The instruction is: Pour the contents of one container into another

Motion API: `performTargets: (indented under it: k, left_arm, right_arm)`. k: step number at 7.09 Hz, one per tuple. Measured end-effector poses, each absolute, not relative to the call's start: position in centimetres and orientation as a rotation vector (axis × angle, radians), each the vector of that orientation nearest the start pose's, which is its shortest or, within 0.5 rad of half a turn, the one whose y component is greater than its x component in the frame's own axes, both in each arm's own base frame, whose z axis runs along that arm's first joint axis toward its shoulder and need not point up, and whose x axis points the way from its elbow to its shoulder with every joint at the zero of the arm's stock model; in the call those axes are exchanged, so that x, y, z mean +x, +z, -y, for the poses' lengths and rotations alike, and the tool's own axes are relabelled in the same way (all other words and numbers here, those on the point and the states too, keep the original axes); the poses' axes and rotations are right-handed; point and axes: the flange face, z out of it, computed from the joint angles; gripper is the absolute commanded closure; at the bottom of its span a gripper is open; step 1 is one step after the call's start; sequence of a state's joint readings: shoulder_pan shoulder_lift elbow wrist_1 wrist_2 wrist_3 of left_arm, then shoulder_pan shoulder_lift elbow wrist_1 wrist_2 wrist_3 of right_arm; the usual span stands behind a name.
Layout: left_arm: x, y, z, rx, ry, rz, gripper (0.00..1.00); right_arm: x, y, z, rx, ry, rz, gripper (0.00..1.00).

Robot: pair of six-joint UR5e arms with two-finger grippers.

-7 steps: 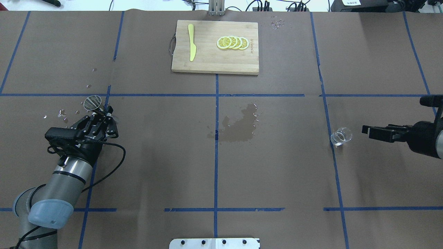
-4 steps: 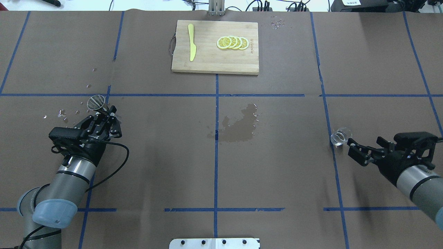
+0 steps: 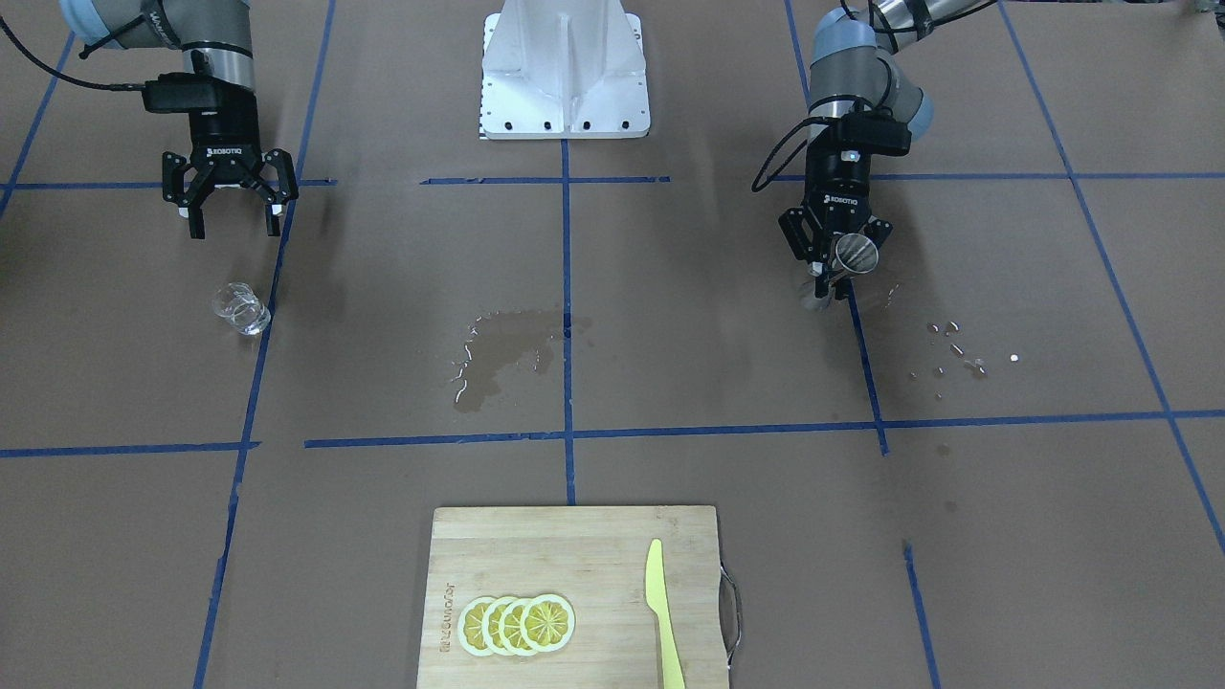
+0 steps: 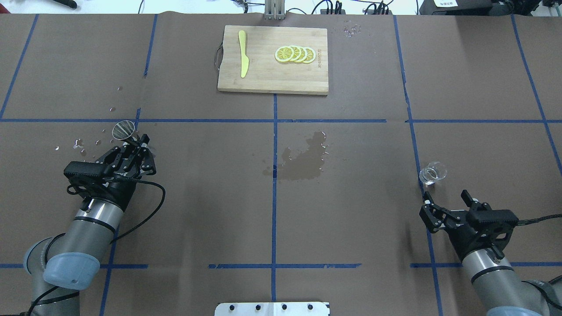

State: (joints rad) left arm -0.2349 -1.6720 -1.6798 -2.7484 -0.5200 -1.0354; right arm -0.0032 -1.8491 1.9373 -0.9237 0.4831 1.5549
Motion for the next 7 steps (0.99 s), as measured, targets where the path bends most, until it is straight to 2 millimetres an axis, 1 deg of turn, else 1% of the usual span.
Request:
performTargets:
  k: [1,3,4,6,7]
  left_arm:
    - [42.9,41.4,32.8,1.256,-0.484,-0.818,1.00]
    - [42.9,41.4,32.8,1.256,-0.483,-0.818,1.00]
    - [42.9,41.4,32.8,1.256,-0.483,-0.817,1.00]
    - [42.9,41.5,32.8,1.256,-0.483,-0.817,1.00]
    - [42.9,41.5,32.8,1.256,-0.483,-0.817,1.00]
  right_arm:
    - [-39.3,51.3,22.1,1.076,0.383,0.626,0.02]
    - [-40.5,51.8,22.3,1.097,0.388,0.613,0.02]
    - [-40.8,52.1,22.7,1.100,0.393,0.606,0.02]
    - [-40.8,53.2,23.8,1.102,0.405,0.577,0.02]
    - [-40.8,53.1,24.5,1.099,0.417,0.573,0.02]
